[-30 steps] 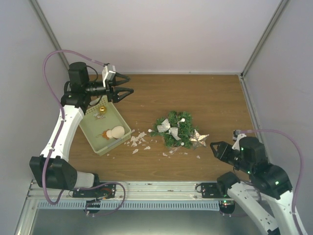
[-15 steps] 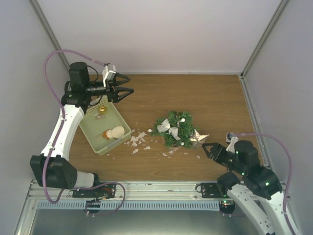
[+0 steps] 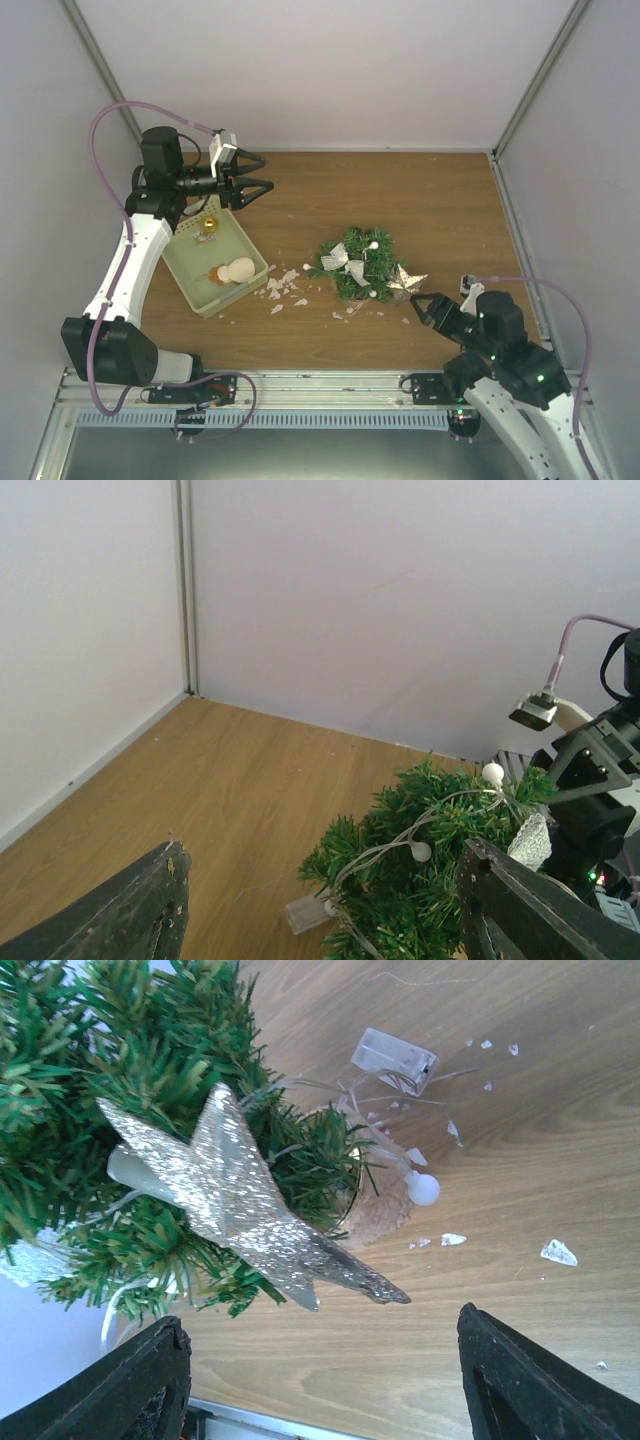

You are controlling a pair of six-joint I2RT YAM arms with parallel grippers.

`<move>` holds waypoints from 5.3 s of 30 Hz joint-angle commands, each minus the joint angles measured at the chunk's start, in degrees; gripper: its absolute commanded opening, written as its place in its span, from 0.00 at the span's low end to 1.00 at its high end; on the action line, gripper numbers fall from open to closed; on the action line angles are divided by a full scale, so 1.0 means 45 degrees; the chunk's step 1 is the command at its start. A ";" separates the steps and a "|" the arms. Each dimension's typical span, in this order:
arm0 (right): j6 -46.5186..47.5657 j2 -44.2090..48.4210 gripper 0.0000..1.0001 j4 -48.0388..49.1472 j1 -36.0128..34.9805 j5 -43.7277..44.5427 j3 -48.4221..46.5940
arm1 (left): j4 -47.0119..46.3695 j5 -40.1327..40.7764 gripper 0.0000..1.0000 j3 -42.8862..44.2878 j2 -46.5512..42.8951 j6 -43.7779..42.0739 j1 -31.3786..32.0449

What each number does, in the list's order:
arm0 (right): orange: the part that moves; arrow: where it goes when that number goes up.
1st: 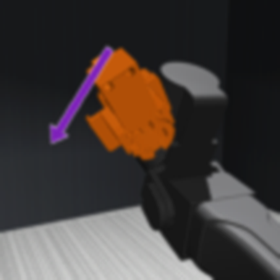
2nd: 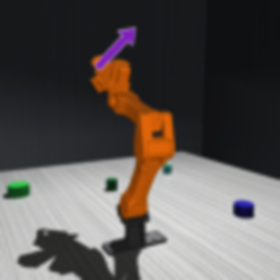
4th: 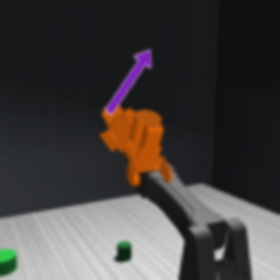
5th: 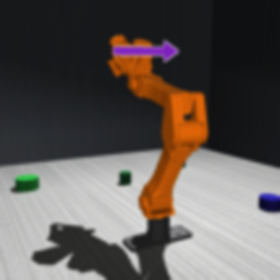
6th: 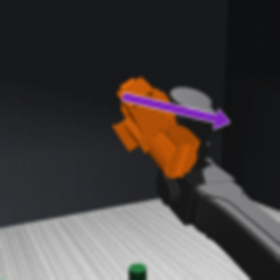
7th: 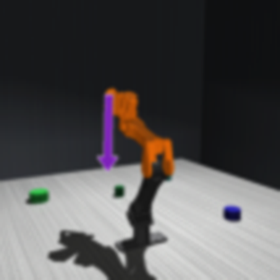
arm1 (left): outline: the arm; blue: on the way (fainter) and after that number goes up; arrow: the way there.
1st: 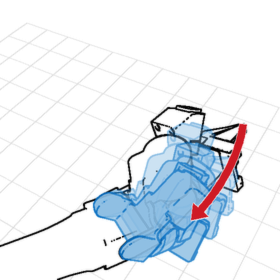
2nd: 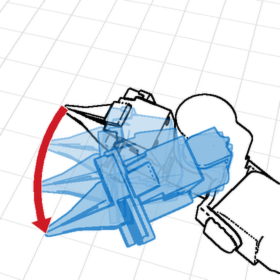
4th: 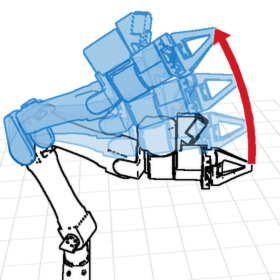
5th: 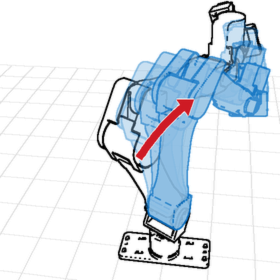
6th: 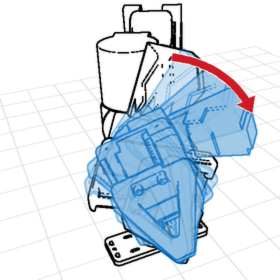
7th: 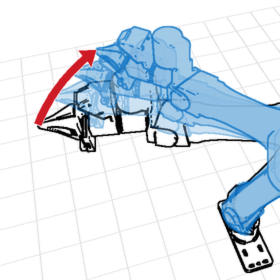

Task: Decorate the small christmas tree

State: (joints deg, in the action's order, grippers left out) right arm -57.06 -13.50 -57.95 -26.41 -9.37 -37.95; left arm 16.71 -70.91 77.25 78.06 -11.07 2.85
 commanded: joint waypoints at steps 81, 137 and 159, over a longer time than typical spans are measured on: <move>0.4063 -0.5849 0.17 0.3674 -0.0053 -0.1423 -0.3107 | -0.0354 -0.0149 0.73 0.0333 0.0133 0.0035 -0.0067; -0.0709 -0.3312 0.56 -0.2754 -0.0056 0.3044 -0.3600 | 0.6168 0.4037 0.82 0.1311 0.0279 -0.6549 0.4845; 0.0012 -0.5939 0.78 -0.3244 -0.0052 0.9587 -0.7486 | 0.2539 1.1680 0.82 -0.0840 0.2152 -0.7306 1.4839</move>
State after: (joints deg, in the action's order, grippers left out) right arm -56.55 -39.81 -68.66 -26.41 25.23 -67.81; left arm 35.86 -23.16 74.08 84.86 -42.70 65.69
